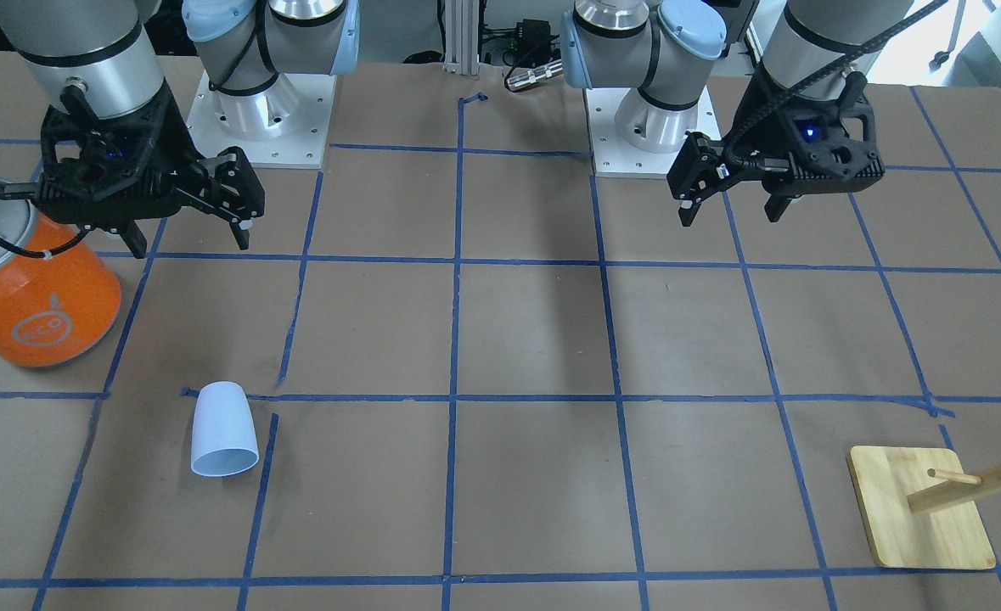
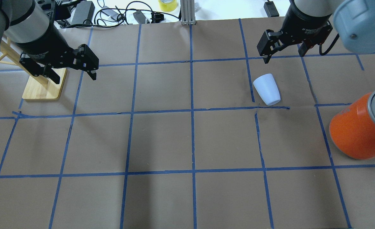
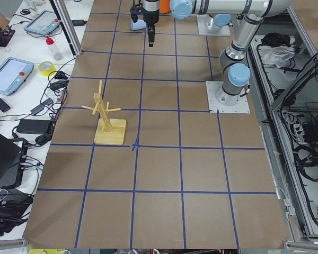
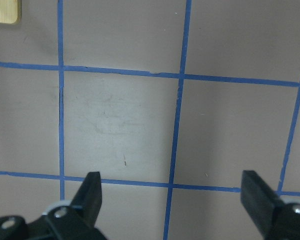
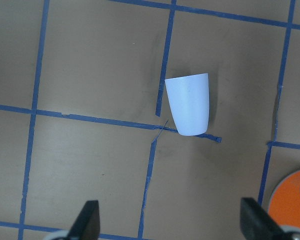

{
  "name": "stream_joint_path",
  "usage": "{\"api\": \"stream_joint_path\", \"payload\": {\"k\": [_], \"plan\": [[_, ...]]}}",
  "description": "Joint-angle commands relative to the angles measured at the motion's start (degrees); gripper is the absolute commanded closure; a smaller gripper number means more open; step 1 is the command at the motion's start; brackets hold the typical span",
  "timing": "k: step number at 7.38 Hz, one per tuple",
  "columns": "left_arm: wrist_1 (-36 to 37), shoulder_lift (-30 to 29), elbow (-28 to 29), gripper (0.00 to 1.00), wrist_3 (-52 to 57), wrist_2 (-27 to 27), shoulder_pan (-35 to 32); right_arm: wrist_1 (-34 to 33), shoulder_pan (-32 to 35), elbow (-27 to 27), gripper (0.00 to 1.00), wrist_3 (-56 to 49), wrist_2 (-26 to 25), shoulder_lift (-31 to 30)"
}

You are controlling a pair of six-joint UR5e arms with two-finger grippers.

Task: Flip cup

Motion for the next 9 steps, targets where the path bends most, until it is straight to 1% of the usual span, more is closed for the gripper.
{"api": "stream_joint_path", "payload": {"k": [1,3,4,5,7,8,9], "plan": [[-0.1,0.0,0.0,0.00,0.0,0.0,0.0,0.0,0.0,0.1,0.00,0.0,0.0,0.1],[-0.1,-0.1,0.0,0.00,0.0,0.0,0.0,-1.2,-0.2,-0.1,0.00,0.1,0.5,0.8],[-0.1,0.0,0.0,0.00,0.0,0.0,0.0,-3.0,-0.5,0.2,0.00,-0.4,0.4,1.5],[-0.1,0.0,0.0,0.00,0.0,0.0,0.0,-4.1,-0.8,0.3,0.01,-2.9,0.3,4.9],[-0.1,0.0,0.0,0.00,0.0,0.0,0.0,-18.3,-0.8,1.4,0.00,-3.4,-0.5,15.8],[-0.1,0.0,0.0,0.00,0.0,0.0,0.0,-21.5,-1.1,2.4,0.00,-4.7,-0.7,18.4],[-0.1,-0.1,-0.1,0.00,0.0,0.0,0.0,-28.1,-1.6,3.8,0.00,-6.4,-0.8,20.8]]}}
